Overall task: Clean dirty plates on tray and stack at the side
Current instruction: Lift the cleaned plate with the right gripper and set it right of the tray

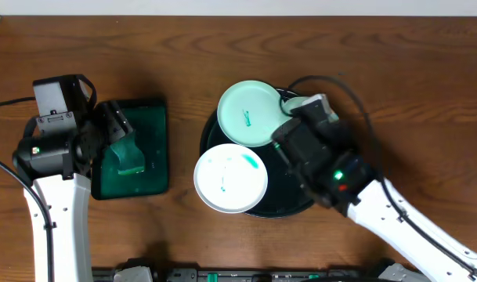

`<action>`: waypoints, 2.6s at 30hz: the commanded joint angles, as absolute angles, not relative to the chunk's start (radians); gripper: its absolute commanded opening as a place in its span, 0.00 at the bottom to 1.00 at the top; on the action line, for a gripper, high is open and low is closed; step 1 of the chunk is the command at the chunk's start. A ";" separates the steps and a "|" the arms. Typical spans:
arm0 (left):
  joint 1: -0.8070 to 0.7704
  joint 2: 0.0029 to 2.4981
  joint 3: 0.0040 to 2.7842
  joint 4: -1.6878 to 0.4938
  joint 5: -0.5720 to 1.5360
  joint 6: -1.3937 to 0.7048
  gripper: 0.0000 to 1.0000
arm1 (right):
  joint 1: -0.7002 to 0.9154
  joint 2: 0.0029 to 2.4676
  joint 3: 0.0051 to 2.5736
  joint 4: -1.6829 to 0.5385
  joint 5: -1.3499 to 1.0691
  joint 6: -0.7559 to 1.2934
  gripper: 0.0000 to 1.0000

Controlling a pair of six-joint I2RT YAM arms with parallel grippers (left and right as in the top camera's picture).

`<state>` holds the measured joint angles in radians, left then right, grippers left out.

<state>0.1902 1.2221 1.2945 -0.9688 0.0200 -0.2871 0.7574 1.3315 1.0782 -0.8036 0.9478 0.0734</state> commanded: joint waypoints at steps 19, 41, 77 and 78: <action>0.197 1.222 1.311 -0.971 0.017 -0.281 0.80 | 0.899 1.314 1.101 -0.793 1.318 0.104 0.01; 0.197 1.222 1.311 -0.971 0.017 -0.281 0.80 | -0.585 1.544 1.065 -0.908 -0.065 0.333 0.01; 0.197 1.222 1.311 -0.971 0.017 -0.282 0.80 | 0.437 1.868 1.112 -0.347 -0.030 0.165 0.57; 0.197 1.222 1.311 -0.971 0.017 -0.281 0.80 | 0.423 1.896 1.115 -0.327 -0.041 0.193 0.56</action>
